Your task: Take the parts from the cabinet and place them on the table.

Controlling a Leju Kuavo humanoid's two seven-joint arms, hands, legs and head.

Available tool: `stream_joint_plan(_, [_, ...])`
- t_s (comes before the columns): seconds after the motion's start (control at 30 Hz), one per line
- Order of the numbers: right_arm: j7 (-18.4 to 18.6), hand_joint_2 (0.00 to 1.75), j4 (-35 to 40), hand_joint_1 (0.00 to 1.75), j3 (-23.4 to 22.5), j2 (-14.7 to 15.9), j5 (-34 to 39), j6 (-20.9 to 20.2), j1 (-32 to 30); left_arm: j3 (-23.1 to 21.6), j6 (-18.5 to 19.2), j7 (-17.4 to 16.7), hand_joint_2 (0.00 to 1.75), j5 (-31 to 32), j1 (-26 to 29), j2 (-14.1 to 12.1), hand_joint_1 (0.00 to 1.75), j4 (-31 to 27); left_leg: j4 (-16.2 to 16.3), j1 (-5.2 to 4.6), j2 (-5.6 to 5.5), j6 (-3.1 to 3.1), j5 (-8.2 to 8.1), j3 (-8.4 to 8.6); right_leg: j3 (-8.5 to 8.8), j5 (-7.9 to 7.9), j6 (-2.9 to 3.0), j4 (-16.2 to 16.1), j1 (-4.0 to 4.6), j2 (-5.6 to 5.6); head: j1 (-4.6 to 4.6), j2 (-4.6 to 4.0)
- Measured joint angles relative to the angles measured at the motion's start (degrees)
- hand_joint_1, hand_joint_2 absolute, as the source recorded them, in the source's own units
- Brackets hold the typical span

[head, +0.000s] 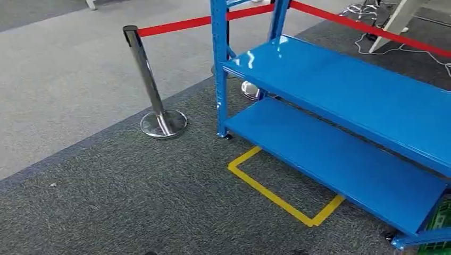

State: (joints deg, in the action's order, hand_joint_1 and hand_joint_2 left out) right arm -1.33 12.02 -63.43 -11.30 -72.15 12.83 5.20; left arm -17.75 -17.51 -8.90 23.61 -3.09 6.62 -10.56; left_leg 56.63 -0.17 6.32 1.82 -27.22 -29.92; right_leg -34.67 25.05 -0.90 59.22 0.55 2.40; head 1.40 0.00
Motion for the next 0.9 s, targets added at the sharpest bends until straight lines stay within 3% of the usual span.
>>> stream_joint_plan(0.03, [0.09,0.0,0.0,0.0,0.0,0.0,0.0,0.0,-0.05,0.0,0.0,0.0,0.0,0.0,-0.07,0.0,0.0,0.0,0.22,0.21,-0.24,0.46,-0.47,0.14,0.76,-0.4,0.44,-0.58,-0.58,-0.84,-0.13,0.0])
stream_joint_plan(0.07, [0.09,0.0,0.0,0.0,0.0,0.02,0.0,0.04,-0.1,0.0,0.0,0.0,0.0,0.02,-0.15,0.0,0.0,0.0,1.58,0.28,-2.83,0.76,-1.59,-0.32,0.8,-0.51,0.63,-0.68,-0.64,-1.34,-0.31,-0.02])
stream_joint_plan(0.1, [0.11,0.0,0.02,0.0,0.0,0.0,0.0,0.04,0.03,0.0,0.0,0.0,0.0,0.02,-0.13,0.02,0.0,0.0,4.89,0.33,-4.54,0.93,-3.74,-1.82,0.71,-0.61,0.82,-0.68,-0.74,-1.89,-0.53,-0.02])
stream_joint_plan(0.13, [0.09,0.0,0.02,0.0,0.0,0.0,0.0,0.02,0.18,0.02,0.0,0.0,0.0,0.02,-0.09,0.02,0.0,0.0,9.66,0.38,-5.42,1.09,-6.15,-4.08,0.63,-0.62,0.97,-0.68,-0.75,-2.61,-0.59,-0.02])
stream_joint_plan(0.17, [0.09,0.0,0.0,0.0,0.0,0.0,0.0,0.0,0.22,0.04,0.02,0.0,0.0,0.02,0.03,0.02,0.0,0.0,14.65,0.37,-5.8,1.2,-8.12,-6.66,0.55,-0.61,1.02,-0.68,-0.75,-3.44,-0.61,-0.02])
stream_joint_plan(0.2, [0.11,0.0,0.0,0.0,0.0,0.0,0.0,0.0,0.16,0.04,0.02,0.0,0.0,0.02,0.11,0.02,0.0,0.0,17.46,0.37,-5.93,1.23,-8.68,-8.27,0.55,-0.63,1.03,-0.68,-0.75,-4.23,-0.7,-0.02])
stream_joint_plan(0.23, [0.13,0.0,0.0,0.0,0.0,0.0,0.02,0.0,0.0,0.07,0.04,0.0,0.0,0.02,0.25,0.02,0.0,0.0,17.58,0.38,-5.96,1.21,-7.74,-8.61,0.59,-0.65,0.99,-0.67,-0.78,-5.0,-0.63,-0.02])
stream_joint_plan(0.3, [0.13,0.0,0.0,0.0,0.0,0.0,0.09,-0.02,-0.15,0.09,0.04,0.0,0.0,0.07,0.2,0.02,0.0,0.0,11.51,0.52,-6.29,1.16,-2.92,-6.18,0.64,-0.75,0.76,-0.65,-0.97,-6.53,-0.63,-0.02])
stream_joint_plan(0.33, [0.13,0.0,0.0,0.0,0.0,0.0,0.11,-0.02,-0.09,0.09,0.04,0.0,0.0,0.22,0.13,0.0,0.0,0.0,6.47,0.73,-7.28,1.25,-0.18,-3.83,0.67,-0.79,0.5,-0.61,-1.11,-7.32,-0.65,-0.02])
stream_joint_plan(0.37, [0.13,0.0,0.0,0.0,0.0,0.0,0.13,-0.07,-0.03,0.09,0.04,0.0,0.0,0.28,0.13,0.0,0.0,0.0,2.56,1.3,-10.62,1.54,1.21,-2.03,0.48,-0.85,0.09,-0.57,-1.14,-7.97,-0.83,-0.02])
stream_joint_plan(0.4, [0.13,0.0,0.0,0.0,0.0,0.0,0.15,-0.07,0.21,0.09,0.04,0.0,0.0,0.35,0.1,0.02,0.0,0.0,-0.16,1.68,-12.11,1.14,0.49,-1.19,-0.14,-0.66,-0.34,0.28,-0.76,-8.73,-1.0,-0.02])
stream_joint_plan(0.5, [0.17,0.0,0.0,0.0,-0.04,0.0,0.2,-0.07,-0.21,0.09,0.07,0.0,0.0,0.42,0.08,0.13,0.0,0.0,0.54,1.06,-10.52,-0.19,0.59,-1.45,-0.63,-1.46,-1.57,-0.74,-1.34,-10.45,-0.96,-0.02])
stream_joint_plan(0.53, [0.22,0.0,0.0,0.0,-0.13,0.0,0.22,-0.04,-0.33,0.11,0.04,0.0,0.0,0.44,0.04,0.17,0.0,0.0,0.07,1.4,-9.53,-0.81,0.96,-1.38,-1.04,-1.37,-1.75,-0.46,-1.33,-9.92,-1.09,-0.02])
stream_joint_plan(0.57, [0.31,0.0,0.0,0.0,-0.17,0.0,0.28,-0.04,-0.44,0.13,0.04,0.0,0.0,0.44,-0.04,0.09,0.0,0.0,0.05,1.3,-8.94,-1.17,0.97,-1.32,-1.56,-0.32,-1.94,0.8,-0.98,-6.44,-0.56,-0.02])
stream_joint_plan(0.6, [0.33,0.0,0.0,0.0,-0.2,0.0,0.28,-0.04,-0.25,0.13,0.04,0.0,0.0,0.44,0.06,0.09,0.0,0.0,0.05,1.13,-8.18,-1.59,0.85,-1.3,-3.17,1.85,-2.09,4.13,-0.98,-4.44,-0.11,-0.02])
stream_joint_plan(0.67, [0.33,0.0,0.0,0.0,-0.2,0.0,0.28,-0.04,0.12,0.13,0.11,0.0,0.0,0.46,0.34,0.09,0.0,0.0,0.07,0.78,-6.33,-1.78,0.73,-1.27,-7.52,6.17,-2.27,13.34,-1.05,-3.19,-0.17,-0.02])
stream_joint_plan(0.7, [0.33,0.0,0.0,0.0,-0.22,0.0,0.35,-0.07,0.1,0.15,0.13,0.0,0.0,0.46,0.41,0.07,0.0,0.0,0.09,0.68,-5.47,-1.84,0.68,-1.27,-9.17,7.29,-2.33,16.99,-1.07,-2.95,-0.13,-0.02])
stream_joint_plan(0.73, [0.33,0.0,0.0,0.0,-0.22,0.0,0.39,-0.07,-0.03,0.15,0.15,0.0,0.0,0.5,0.4,0.04,0.0,0.0,0.09,0.65,-4.76,-1.86,0.63,-1.2,-9.38,6.84,-2.34,17.65,-1.07,-2.87,-0.17,-0.02])
stream_joint_plan(0.77, [0.39,0.0,0.0,0.0,-0.26,0.0,0.44,-0.07,-0.24,0.15,0.15,0.0,0.0,0.52,0.34,0.04,0.0,0.0,0.09,0.65,-4.15,-1.83,0.5,-1.07,-8.09,5.25,-2.3,15.59,-1.06,-2.82,-0.13,-0.02])
stream_joint_plan(0.83, [0.39,0.0,0.0,0.0,-0.31,0.02,0.52,-0.07,-0.33,0.15,0.15,0.0,0.0,0.59,0.26,0.09,0.0,0.0,0.1,0.67,-3.0,-1.49,0.2,-0.54,-2.61,0.74,-2.11,5.89,-1.05,-1.73,-0.11,-0.02])
stream_joint_plan(0.87, [0.39,0.0,0.0,0.0,-0.33,0.02,0.52,-0.07,-0.22,0.15,0.15,0.02,0.0,0.61,0.27,0.09,0.0,0.0,0.11,0.52,-2.54,-1.14,-0.03,-0.19,-0.03,-0.44,-1.95,1.44,-0.92,0.79,-0.09,-0.02])
stream_joint_plan(0.9, [0.39,0.0,0.0,0.0,-0.33,-0.02,0.55,-0.09,0.03,0.15,0.15,0.02,0.0,0.61,0.26,0.07,0.0,0.0,0.31,-0.03,-2.08,-0.73,-0.37,-0.16,0.69,0.44,-1.53,0.32,-0.28,2.56,0.04,-0.02])
